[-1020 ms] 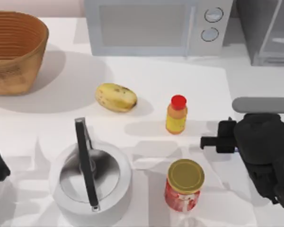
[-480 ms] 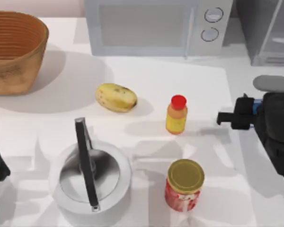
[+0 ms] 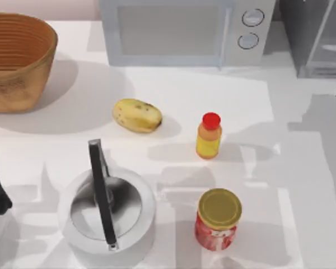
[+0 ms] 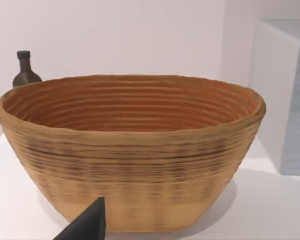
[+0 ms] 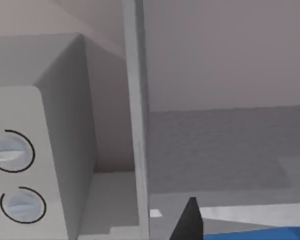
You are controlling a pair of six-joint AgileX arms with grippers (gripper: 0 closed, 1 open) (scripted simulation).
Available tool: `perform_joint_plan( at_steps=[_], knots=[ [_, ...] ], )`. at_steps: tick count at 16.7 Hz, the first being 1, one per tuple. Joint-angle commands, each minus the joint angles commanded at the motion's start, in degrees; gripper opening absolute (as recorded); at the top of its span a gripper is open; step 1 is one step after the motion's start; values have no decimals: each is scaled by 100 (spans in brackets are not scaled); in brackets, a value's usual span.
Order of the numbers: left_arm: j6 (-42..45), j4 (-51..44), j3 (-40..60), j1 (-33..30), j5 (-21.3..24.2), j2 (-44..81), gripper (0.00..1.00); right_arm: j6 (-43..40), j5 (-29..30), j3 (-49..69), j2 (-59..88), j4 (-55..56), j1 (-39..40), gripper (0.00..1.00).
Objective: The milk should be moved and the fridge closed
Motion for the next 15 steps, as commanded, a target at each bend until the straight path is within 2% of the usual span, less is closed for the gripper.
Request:
perform_joint_plan(
  at_steps=[3,9,12,15],
  knots=[
    [0,0,0,0,0,0,100,-282,-322,-107,8,306,-316,0],
    [0,0,0,0,0,0,100,-268,-329,-7,91,219,-292,0],
    [0,0,0,0,0,0,100,-281,-427,554,597,-280,-326,0],
    [0,0,0,0,0,0,100,-318,-499,1659,1373,-1136,-477,0]
  ],
)
